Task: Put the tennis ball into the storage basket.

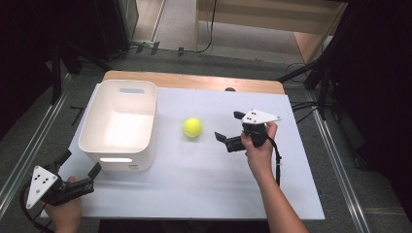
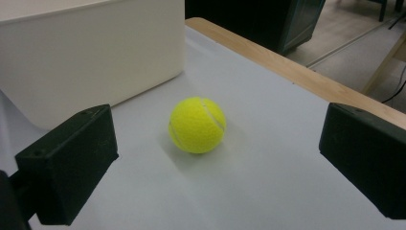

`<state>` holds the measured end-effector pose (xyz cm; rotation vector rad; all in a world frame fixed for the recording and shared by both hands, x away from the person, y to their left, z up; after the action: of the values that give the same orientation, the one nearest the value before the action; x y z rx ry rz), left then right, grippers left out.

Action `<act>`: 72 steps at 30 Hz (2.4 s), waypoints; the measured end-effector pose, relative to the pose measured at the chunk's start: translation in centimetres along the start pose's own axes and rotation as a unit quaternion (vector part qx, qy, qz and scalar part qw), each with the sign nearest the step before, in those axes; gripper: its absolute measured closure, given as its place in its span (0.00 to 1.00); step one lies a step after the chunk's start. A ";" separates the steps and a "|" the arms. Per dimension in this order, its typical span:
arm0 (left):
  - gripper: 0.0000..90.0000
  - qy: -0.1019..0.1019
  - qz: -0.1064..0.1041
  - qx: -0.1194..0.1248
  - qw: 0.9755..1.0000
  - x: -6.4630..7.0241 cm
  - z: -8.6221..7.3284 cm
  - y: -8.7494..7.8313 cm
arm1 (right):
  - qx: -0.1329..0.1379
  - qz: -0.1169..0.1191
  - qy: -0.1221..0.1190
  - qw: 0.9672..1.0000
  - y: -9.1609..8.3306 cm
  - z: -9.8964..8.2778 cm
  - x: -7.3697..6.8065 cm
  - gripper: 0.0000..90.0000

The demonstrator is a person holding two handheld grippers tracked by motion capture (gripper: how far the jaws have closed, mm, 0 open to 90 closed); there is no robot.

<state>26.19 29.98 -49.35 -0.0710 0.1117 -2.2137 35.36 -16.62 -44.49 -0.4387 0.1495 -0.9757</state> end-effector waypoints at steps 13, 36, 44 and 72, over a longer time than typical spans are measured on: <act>0.00 -0.006 -0.020 0.003 1.000 0.0 0.1 -0.1 | -0.058 0.021 -0.017 0.998 3.2 0.5 -0.5 0.00; 0.00 -0.008 -0.032 -0.003 0.999 0.2 0.0 0.1 | -0.153 0.056 -0.053 0.985 6.9 0.1 -1.1 0.00; 0.00 -0.003 -0.032 -0.010 0.999 0.3 0.0 0.2 | -0.169 0.065 -0.062 0.982 8.3 -0.1 -1.6 0.00; 0.00 -0.005 -0.037 -0.011 0.999 0.3 0.0 0.3 | -0.218 0.074 -0.097 0.968 12.1 -0.1 -2.5 0.03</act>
<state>26.22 29.61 -49.38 -0.0990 0.1291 -2.2852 43.21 -8.75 -49.87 -0.9115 0.2181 -0.7452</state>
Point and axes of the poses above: each handheld gripper's, and its own axes: y roughly forward along the jaws, z roughly out of its top, x roughly to its right, the point moved 5 cm from there along y, roughly forward along the jaws, and after that the axes turned 12 degrees about -z, right-handed, at the moved point
